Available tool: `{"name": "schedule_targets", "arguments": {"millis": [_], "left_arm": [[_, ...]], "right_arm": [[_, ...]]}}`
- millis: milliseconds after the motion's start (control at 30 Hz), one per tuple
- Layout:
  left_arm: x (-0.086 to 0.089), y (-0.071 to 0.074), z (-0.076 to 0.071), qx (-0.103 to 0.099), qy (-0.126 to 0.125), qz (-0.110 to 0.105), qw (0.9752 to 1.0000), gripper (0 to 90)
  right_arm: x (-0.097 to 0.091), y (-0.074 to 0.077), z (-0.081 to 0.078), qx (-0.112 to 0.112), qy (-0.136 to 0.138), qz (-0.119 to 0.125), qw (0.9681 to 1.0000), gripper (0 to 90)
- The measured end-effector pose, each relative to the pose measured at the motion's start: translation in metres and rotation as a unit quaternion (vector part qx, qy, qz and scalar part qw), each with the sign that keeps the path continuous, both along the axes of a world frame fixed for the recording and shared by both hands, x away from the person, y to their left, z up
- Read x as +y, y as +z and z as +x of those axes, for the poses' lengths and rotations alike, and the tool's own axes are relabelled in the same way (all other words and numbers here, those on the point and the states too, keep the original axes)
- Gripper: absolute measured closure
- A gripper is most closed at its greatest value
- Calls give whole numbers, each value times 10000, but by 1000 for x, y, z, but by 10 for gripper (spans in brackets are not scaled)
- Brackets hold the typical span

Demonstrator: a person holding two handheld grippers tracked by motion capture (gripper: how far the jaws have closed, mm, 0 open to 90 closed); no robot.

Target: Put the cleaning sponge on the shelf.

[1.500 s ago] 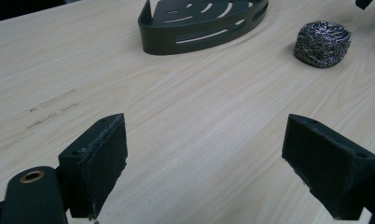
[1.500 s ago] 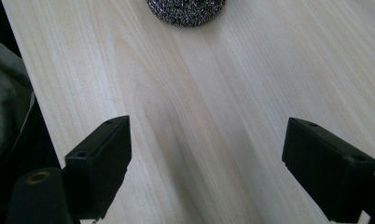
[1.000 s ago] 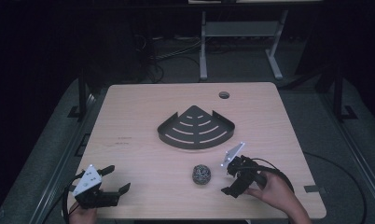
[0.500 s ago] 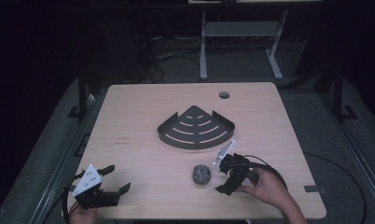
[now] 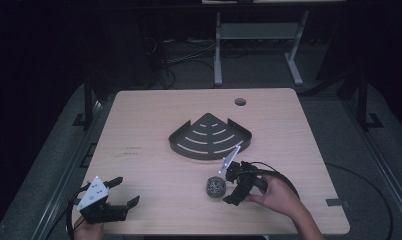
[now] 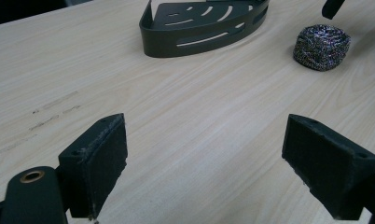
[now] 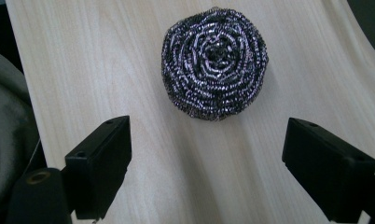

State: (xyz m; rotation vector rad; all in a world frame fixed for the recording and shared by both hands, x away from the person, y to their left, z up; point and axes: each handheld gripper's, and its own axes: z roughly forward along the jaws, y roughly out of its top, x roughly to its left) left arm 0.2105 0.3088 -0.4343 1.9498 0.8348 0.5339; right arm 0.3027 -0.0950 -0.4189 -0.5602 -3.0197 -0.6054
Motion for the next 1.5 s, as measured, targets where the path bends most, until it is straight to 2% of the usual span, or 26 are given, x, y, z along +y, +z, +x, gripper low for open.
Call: {"name": "schedule_targets", "arguments": {"millis": [700,1367,1500], "left_arm": [[1,1,0,-22,-2,-15,10000,133],[2,2,0,-45,14,-44,10000,133],[2,2,0,-47,15,-54,10000,133]], "right_arm": [[23,-7,14,210,154,-50,9996,154],[42,-10,19,119,294,-317,9990,160],[44,-11,20,119,314,-361,9988,195]]}}
